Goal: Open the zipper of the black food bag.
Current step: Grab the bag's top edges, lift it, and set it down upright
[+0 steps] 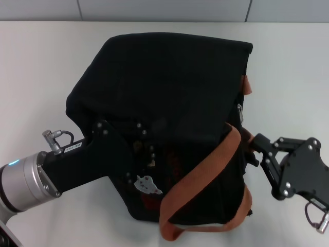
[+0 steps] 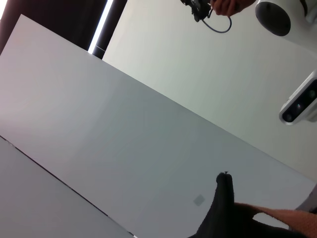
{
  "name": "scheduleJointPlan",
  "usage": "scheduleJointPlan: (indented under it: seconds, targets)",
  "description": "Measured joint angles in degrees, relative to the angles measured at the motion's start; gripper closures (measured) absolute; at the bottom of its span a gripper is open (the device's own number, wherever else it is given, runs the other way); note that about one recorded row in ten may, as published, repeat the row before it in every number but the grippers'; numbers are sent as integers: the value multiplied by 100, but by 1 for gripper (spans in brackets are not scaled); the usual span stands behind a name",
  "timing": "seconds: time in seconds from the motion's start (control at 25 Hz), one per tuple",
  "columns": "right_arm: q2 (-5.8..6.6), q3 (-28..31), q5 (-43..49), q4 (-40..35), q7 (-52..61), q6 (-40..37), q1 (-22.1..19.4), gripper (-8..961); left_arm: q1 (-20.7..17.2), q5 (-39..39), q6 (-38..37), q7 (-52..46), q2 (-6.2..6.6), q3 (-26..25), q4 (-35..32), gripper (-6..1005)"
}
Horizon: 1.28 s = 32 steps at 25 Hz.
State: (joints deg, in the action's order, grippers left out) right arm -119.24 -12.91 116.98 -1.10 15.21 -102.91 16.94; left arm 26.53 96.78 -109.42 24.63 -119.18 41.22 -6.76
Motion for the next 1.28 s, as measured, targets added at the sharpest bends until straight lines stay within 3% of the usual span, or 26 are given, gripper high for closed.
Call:
scheduleJointPlan:
  seconds: [0.2, 0.4, 0.64, 0.84, 1.08, 1.28]
  targets:
    - [-10, 77, -4, -23, -98, -470, -118, 954, 18, -1, -7, 12, 0, -1, 0, 909]
    - [-36, 300, -48, 166, -366, -451, 1, 955, 26, -1, -9, 9, 0, 3, 0, 910]
    - [-41, 348, -55, 424, -768, -210, 292, 799, 28, -1, -11, 7, 0, 8, 8, 911]
    - [-44, 345, -43, 431, -788, -143, 339, 615, 35, -1, -42, 4, 0, 10, 8, 911]
    - [-52, 457, -76, 537, -942, 79, 404, 485, 44, -3, -78, 10, 0, 30, 8, 911]
    - [-55, 622, -88, 777, -1429, 128, 390, 483, 46, -1, -86, 6, 0, 41, 8, 911]
